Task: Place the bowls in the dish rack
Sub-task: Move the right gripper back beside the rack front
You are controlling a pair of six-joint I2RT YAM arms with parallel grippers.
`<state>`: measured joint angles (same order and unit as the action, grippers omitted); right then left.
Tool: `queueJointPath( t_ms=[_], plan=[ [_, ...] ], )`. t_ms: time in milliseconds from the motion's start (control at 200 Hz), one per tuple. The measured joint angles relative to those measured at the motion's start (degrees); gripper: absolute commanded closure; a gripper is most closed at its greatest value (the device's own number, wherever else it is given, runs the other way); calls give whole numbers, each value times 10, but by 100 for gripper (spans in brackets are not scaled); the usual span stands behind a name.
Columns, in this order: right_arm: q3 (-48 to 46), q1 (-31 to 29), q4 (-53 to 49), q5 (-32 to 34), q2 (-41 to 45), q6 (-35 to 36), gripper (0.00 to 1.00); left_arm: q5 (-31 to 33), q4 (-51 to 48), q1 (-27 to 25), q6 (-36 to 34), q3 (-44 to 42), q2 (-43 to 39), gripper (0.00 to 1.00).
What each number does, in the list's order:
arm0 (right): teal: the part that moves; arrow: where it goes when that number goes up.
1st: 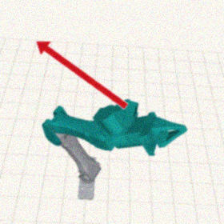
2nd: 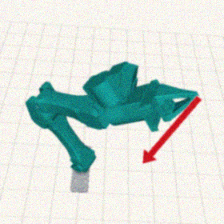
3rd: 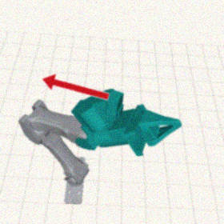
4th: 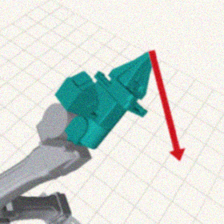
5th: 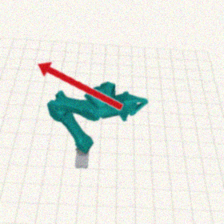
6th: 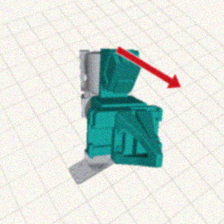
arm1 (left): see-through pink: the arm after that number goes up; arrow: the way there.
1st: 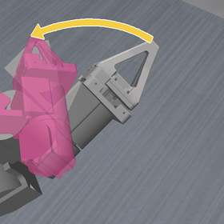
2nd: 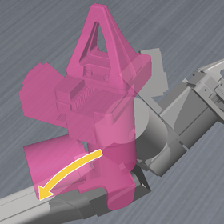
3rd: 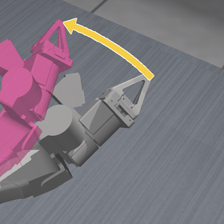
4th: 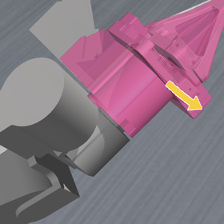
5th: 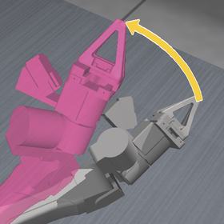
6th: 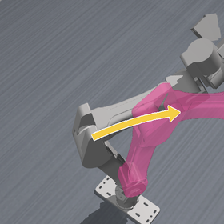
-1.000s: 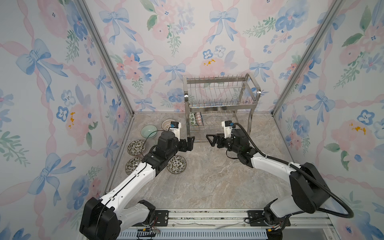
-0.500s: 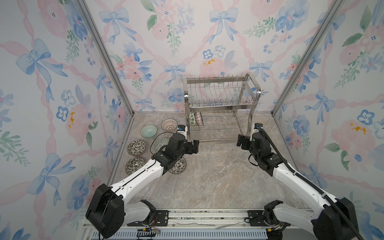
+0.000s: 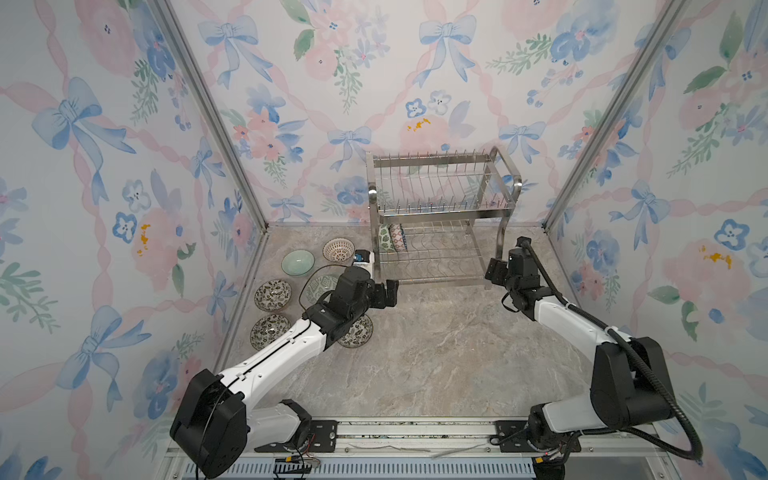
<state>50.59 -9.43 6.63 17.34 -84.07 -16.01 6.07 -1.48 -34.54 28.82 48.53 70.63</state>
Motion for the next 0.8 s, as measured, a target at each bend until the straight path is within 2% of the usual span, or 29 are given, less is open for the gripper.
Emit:
queueJointPath(
  t_ms=[85,210,330,490,800],
  plan=[
    [-2,8,40,-23,-9,6,19,0,0,0,0,0,-2,2],
    [-3,12,87,-56,-20,8,30,0,-2,0,5,0,-2,2],
    [-3,11,105,-86,-35,7,33,0,-3,0,10,0,-3,2],
    [-3,11,116,-112,-47,6,43,2,-9,0,11,-2,-13,2],
    [-16,12,135,-115,-43,2,55,1,-15,0,13,-6,-24,2]
  ],
)
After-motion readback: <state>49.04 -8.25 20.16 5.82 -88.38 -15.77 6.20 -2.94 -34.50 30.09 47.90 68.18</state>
